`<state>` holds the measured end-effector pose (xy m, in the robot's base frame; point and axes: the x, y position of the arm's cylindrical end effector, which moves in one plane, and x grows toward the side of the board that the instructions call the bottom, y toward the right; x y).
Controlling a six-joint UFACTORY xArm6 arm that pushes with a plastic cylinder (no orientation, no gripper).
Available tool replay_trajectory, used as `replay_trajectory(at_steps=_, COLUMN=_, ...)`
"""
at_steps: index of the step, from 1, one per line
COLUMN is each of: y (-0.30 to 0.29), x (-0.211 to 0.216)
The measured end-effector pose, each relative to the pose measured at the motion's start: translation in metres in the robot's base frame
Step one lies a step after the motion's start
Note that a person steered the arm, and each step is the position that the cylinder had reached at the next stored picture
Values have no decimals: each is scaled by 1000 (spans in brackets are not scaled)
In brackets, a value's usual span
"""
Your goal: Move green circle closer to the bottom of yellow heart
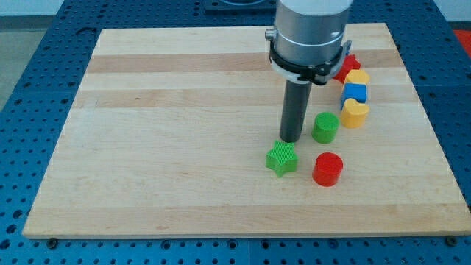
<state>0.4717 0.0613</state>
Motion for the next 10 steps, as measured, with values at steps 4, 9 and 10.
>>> replay_trajectory(at_steps=4, y=-17, x=-13)
replay_trajectory(at_steps=9, y=42, x=-1)
replay_trajectory(at_steps=10, y=50, x=-1)
